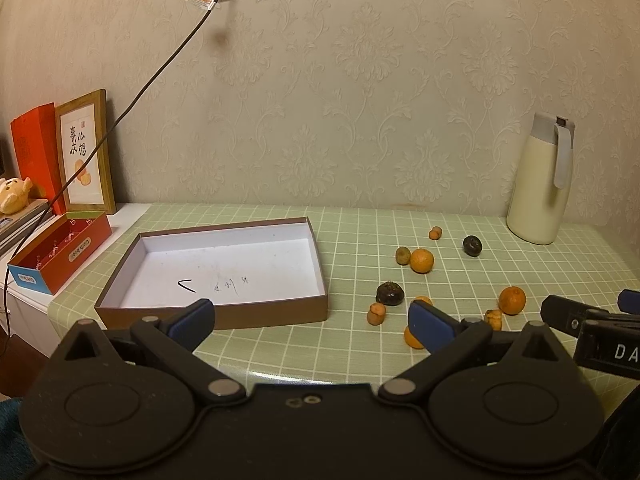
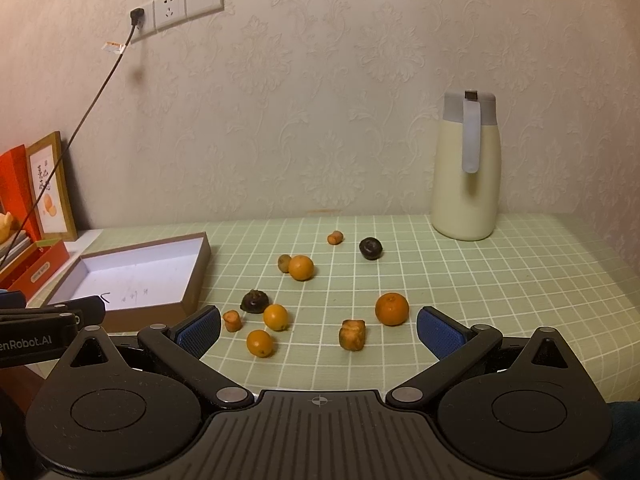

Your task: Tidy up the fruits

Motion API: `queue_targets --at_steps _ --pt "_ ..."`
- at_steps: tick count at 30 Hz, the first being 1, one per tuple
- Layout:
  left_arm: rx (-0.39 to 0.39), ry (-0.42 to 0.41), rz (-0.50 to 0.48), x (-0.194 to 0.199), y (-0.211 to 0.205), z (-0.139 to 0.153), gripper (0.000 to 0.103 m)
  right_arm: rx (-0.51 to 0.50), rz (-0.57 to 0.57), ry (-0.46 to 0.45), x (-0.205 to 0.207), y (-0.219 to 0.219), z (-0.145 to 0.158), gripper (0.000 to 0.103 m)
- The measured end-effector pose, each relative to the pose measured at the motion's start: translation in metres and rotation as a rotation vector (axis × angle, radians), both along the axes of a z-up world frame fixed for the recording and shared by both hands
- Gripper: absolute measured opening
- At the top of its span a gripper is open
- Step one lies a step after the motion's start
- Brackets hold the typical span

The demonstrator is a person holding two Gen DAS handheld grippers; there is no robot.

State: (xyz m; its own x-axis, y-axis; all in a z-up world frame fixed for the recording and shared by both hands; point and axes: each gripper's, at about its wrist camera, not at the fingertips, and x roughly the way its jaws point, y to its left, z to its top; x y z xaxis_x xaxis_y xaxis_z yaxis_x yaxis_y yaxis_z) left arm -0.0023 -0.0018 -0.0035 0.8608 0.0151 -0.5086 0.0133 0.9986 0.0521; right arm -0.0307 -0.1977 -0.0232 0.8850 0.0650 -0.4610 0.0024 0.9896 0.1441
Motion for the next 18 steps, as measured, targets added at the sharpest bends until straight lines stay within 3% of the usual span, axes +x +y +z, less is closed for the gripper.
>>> queue_targets --at_steps 18 --pt "0.001 -0.001 -0.004 0.0 0.0003 -0.0019 0.097 0.004 0.001 0.007 0.0008 -0.0008 0.0003 0.103"
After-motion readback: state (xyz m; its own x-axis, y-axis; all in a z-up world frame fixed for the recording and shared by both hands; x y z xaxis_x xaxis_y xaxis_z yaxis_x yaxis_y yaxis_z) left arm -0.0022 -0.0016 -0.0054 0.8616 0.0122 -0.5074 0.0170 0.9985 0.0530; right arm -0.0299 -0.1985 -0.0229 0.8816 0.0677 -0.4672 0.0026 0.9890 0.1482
